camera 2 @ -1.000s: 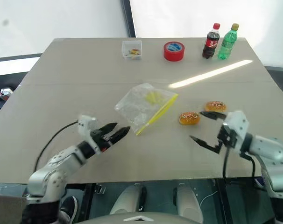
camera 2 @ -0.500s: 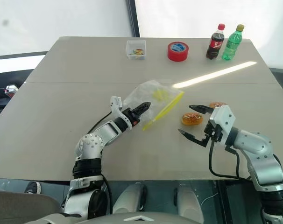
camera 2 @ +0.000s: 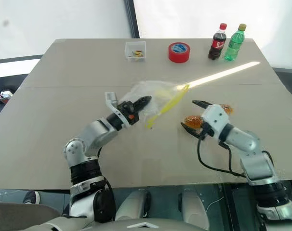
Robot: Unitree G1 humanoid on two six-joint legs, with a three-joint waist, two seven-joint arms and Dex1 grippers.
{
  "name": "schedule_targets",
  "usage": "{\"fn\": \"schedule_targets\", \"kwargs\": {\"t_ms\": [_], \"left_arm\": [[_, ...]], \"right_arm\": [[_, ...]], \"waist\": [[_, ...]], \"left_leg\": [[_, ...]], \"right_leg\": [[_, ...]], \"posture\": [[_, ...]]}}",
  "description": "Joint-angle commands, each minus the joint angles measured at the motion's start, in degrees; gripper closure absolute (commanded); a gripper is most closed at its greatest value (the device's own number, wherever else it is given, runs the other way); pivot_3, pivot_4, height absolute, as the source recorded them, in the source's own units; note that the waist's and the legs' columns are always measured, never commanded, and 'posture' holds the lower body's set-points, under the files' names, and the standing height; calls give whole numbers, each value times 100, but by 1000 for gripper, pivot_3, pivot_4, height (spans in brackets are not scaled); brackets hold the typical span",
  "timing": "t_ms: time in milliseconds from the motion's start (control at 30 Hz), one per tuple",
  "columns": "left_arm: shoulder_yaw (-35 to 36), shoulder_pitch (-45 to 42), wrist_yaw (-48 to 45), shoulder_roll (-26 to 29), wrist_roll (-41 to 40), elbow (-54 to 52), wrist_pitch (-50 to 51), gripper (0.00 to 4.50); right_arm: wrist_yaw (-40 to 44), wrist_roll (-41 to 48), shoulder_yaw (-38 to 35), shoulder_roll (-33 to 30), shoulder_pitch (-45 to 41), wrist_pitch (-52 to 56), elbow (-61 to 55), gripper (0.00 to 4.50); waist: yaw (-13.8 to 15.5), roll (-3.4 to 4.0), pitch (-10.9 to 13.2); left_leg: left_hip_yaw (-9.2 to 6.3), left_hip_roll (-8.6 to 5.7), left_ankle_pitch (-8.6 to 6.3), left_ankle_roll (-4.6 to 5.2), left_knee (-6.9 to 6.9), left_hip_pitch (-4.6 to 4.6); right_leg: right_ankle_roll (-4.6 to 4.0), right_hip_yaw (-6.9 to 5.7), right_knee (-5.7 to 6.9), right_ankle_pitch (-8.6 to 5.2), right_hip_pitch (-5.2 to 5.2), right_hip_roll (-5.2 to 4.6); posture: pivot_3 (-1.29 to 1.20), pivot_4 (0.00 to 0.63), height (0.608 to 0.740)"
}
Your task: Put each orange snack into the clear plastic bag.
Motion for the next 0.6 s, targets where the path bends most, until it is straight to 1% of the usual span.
{"fn": "schedule_targets", "kwargs": {"t_ms": [33,100,200,367,500,600], "left_arm": [[-398,284,470,276,-967,-430,-348,4473],[-557,473,552,430,-1095,-538,-453,4473],[-698,611,510,570,-1107,-607,-527,4473],[-862,641,475,668,-1107,-603,-629,4473],[-944,576,430,727,-1107,-470,-661,4473],[-972,469,346,848,-1107,-325,-582,4500]], "right_arm": [[-394,-305,197,275,-370,-138,209,0],[-559,-482,335,471,-731,-180,474,0],[-882,-857,431,543,-1218,-484,952,0],[-1192,-1318,625,384,-1736,-1376,1654,0],[-1056,-1737,1086,160,-1987,-2239,2146,0],[-1240,-2019,1255,71,-2192,-2737,2580,806]], "waist": [[37,-2,1],[37,-1,1],[54,-1,2],[62,-1,2],[23,-1,2],[7,-2,2]], "left_leg": [[-2,-2,1,-2,0,0],[-3,-9,2,-3,4,-3],[1,-17,3,-4,9,-2],[-5,-17,4,-6,10,-4],[0,-17,5,-7,8,-6],[-1,-15,5,-7,6,-5]], "right_leg": [[0,-1,2,0,0,-1],[-1,-2,2,0,-1,-3],[-1,1,3,1,0,-4],[-2,-10,4,0,2,-1],[-3,-6,0,0,0,-1],[-3,-4,-3,0,-1,-1]], "posture": [[0,150,740],[0,150,740],[0,150,740],[0,150,740],[0,150,740],[0,150,740]]}}
